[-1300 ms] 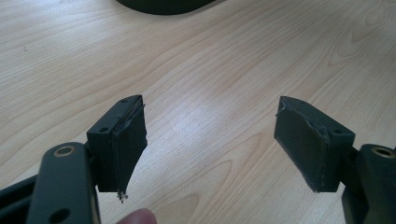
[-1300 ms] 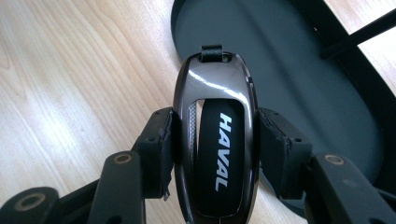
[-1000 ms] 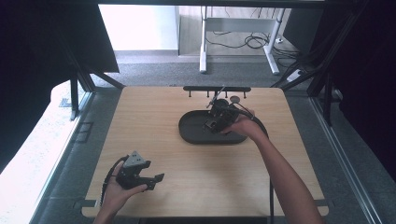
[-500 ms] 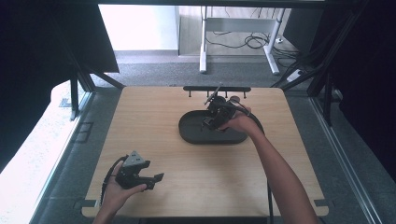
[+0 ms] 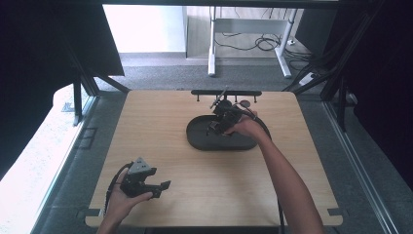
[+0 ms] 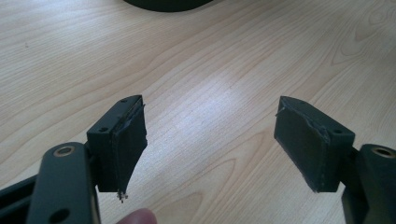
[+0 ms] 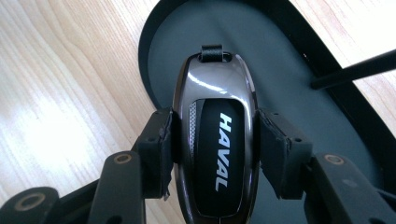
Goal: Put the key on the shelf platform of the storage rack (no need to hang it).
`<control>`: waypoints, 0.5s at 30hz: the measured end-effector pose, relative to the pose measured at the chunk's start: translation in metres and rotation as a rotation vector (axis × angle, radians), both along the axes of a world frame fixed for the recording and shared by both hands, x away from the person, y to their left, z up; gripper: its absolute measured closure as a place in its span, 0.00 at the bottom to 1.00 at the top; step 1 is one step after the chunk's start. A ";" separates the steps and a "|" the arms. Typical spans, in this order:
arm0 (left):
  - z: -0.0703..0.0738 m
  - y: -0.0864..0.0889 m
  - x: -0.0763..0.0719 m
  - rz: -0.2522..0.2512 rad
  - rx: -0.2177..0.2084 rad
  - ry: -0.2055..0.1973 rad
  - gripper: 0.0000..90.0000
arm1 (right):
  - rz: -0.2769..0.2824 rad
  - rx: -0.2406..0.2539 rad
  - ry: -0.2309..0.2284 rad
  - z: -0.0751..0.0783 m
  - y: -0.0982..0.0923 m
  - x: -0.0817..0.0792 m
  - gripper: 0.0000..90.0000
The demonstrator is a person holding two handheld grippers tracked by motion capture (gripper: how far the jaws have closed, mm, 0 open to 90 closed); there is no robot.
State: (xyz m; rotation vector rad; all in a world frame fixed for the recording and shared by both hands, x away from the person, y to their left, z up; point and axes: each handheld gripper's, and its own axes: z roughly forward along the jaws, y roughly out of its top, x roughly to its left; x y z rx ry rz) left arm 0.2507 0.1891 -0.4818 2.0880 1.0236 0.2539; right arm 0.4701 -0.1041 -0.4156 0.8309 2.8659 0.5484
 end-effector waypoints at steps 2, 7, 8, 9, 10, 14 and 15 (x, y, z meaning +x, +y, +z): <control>0.000 0.000 0.000 0.000 -0.003 0.001 0.28 | 0.001 0.001 0.002 -0.002 0.003 0.001 0.55; 0.001 0.000 -0.001 -0.001 -0.003 -0.001 0.28 | 0.012 -0.001 0.000 -0.006 0.010 0.004 0.55; 0.001 0.000 -0.001 -0.001 -0.004 -0.002 0.28 | 0.010 -0.004 -0.001 -0.007 0.011 0.005 0.55; 0.001 0.000 -0.001 -0.001 -0.005 -0.002 0.28 | 0.013 -0.009 -0.011 -0.008 0.012 0.006 0.55; 0.001 0.000 -0.001 0.000 -0.006 -0.002 0.28 | 0.011 -0.011 -0.012 -0.010 0.012 0.006 0.55; 0.001 0.000 -0.001 -0.001 -0.001 -0.001 0.28 | 0.017 -0.021 -0.005 -0.020 0.013 0.009 0.55; 0.000 0.000 -0.001 -0.001 0.000 -0.002 0.28 | 0.019 -0.023 -0.004 -0.023 0.013 0.010 0.55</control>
